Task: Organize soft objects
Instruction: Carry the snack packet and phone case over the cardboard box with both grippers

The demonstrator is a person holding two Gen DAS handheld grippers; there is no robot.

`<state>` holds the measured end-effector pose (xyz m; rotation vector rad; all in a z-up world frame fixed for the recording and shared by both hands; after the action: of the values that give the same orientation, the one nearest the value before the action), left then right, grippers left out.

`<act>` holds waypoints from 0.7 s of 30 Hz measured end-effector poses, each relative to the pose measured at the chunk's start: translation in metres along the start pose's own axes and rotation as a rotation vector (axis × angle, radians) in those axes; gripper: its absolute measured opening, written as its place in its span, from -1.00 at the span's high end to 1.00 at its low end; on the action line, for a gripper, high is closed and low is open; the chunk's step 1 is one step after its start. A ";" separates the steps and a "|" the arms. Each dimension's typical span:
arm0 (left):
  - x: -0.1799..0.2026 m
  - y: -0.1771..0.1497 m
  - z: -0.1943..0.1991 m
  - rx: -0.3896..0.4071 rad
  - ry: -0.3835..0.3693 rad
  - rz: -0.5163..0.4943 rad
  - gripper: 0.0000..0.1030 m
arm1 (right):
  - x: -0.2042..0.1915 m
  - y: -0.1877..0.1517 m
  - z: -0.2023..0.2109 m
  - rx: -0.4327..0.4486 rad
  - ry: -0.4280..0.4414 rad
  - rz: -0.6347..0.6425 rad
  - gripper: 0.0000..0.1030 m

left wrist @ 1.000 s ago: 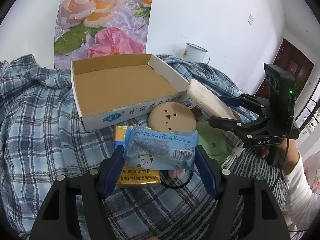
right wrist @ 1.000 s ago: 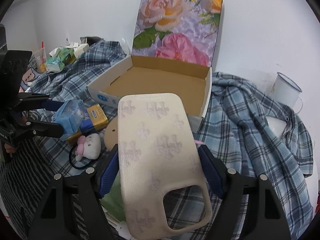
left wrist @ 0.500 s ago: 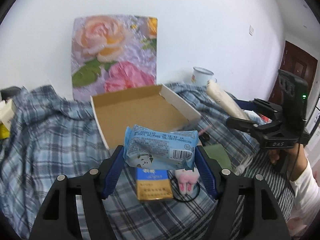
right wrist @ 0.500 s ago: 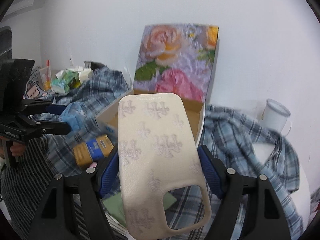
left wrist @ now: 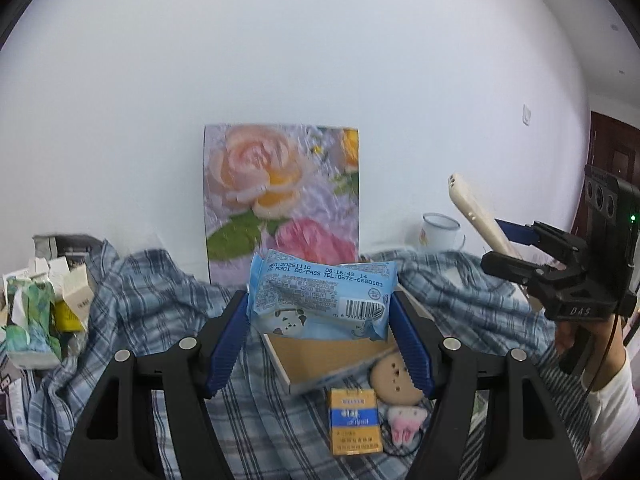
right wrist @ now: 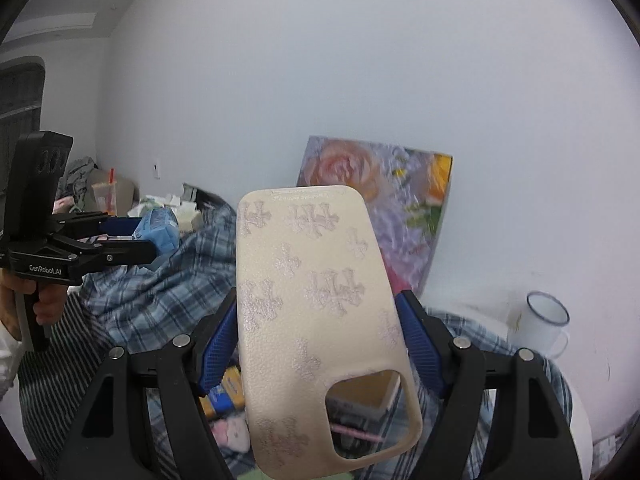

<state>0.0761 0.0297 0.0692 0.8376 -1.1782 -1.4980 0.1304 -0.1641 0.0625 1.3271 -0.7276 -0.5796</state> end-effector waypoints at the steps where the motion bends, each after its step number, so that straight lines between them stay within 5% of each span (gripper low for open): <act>1: -0.001 0.005 0.000 0.010 0.003 0.001 -0.39 | -0.001 0.005 -0.002 0.007 0.001 0.006 -0.44; 16: 0.001 0.070 -0.018 0.104 0.200 -0.087 -0.35 | 0.015 0.080 -0.015 0.136 -0.012 -0.028 -0.44; 21: 0.004 0.090 -0.033 0.131 0.193 -0.081 -0.35 | 0.019 0.097 -0.027 0.129 -0.048 -0.015 -0.44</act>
<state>0.1312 0.0161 0.1466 1.1047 -1.1185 -1.3805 0.1606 -0.1453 0.1587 1.4427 -0.8061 -0.5866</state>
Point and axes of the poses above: each gripper's, at about its wrist camera, not at the fingertips, and z roughly against the way its jaws point, x to its right, y to its top, the point moved 6 cm from there along -z, roughly the way its jaws point, and after that the axes turned 8 degrees about x, right-handed, at the moved point
